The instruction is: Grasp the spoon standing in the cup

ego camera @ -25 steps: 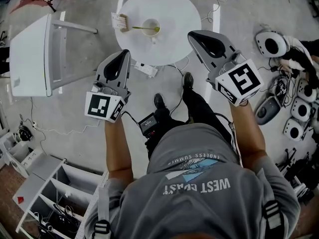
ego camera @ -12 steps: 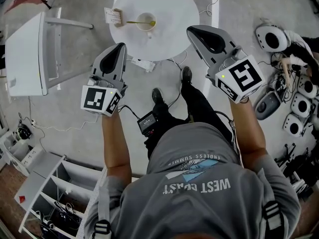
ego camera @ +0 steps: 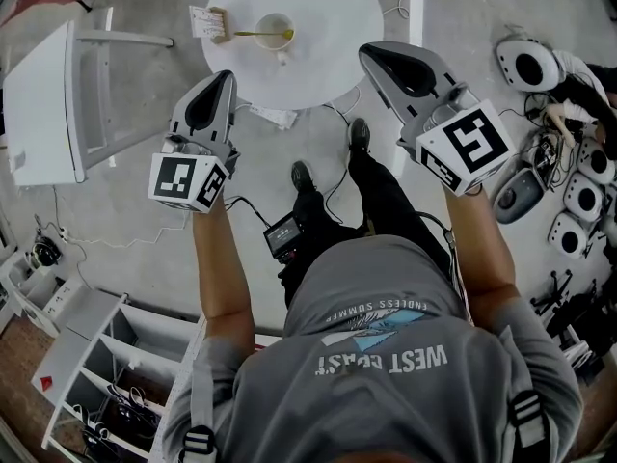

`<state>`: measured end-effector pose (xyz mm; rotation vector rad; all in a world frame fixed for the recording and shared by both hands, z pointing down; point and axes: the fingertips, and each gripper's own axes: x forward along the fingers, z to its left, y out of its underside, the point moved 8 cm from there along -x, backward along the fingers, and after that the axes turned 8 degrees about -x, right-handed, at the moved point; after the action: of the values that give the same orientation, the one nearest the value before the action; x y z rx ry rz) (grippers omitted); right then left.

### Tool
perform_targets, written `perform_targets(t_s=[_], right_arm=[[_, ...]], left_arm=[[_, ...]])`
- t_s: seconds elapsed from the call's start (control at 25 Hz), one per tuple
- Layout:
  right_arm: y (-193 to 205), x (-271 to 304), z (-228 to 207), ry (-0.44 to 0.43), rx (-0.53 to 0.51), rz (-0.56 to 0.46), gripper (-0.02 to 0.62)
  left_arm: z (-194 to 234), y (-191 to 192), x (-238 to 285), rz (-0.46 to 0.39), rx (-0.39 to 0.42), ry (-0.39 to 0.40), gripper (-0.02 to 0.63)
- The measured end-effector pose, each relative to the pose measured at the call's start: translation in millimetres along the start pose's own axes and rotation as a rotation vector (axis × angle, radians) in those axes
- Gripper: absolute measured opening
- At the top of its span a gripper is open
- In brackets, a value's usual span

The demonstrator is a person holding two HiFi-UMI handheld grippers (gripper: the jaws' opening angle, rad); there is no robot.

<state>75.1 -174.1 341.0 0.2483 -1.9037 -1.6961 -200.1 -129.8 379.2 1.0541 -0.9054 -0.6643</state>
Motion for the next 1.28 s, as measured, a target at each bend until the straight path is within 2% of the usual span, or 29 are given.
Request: perform_targets(t_s=[0.76, 1.28], right_arm=[[17, 21, -14, 0.01, 0.043, 0.025, 0.002], [31, 27, -18, 0.003, 0.059, 0.047, 0.002]], left_arm=[[31, 22, 19, 0.049, -0.055, -0.02, 0.003], [58, 56, 41, 0.079, -0.156, -0.052, 0.003]])
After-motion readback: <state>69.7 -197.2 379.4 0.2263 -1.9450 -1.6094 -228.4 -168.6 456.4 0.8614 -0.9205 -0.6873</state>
